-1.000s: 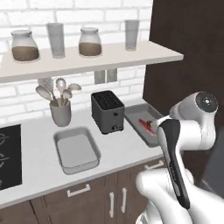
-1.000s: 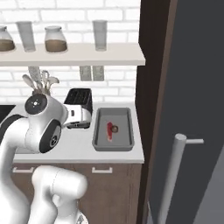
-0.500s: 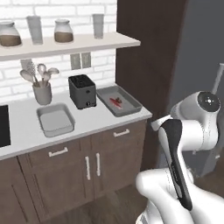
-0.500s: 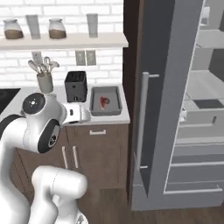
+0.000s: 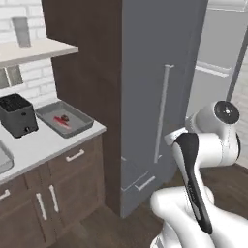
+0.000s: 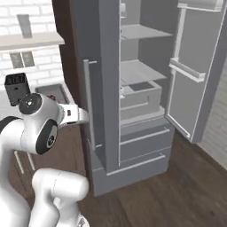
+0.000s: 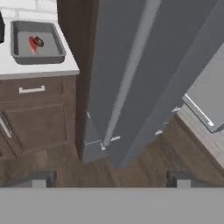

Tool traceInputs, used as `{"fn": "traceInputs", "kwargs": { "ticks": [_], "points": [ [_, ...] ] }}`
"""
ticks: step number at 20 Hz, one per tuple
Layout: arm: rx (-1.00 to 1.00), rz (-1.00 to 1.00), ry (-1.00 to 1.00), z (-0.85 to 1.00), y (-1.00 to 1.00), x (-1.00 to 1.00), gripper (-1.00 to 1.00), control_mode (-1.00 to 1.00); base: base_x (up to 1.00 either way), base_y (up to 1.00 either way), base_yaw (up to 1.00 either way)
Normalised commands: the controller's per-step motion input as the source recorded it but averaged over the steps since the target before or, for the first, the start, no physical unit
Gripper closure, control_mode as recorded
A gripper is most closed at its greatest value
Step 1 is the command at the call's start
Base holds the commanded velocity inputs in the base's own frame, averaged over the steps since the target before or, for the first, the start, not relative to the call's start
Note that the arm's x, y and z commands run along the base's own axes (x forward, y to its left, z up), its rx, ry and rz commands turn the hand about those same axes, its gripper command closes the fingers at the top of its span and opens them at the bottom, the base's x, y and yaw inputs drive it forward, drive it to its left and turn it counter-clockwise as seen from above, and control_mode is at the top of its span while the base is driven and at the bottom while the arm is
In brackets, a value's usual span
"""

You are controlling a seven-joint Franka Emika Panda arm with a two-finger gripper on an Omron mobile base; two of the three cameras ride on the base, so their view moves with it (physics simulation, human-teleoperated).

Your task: Place one mushroom and one steak in each tupperware on the nearby counter, to pack two identical lunches.

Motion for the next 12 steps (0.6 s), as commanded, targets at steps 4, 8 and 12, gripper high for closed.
{"fn": "traceInputs", "kwargs": {
  "ticks": [4, 8, 12],
  "points": [
    [0.00, 0.00, 0.00, 0.00, 0.00, 0.00, -1.00, 1.00, 0.02, -0.19, -0.82],
    [0.00, 0.00, 0.00, 0.00, 0.00, 0.00, -1.00, 1.00, 0.17, -0.04, -0.85],
    [0.00, 0.00, 0.00, 0.00, 0.00, 0.00, -1.00, 1.00, 0.19, -0.03, -0.86]
  ]
}}
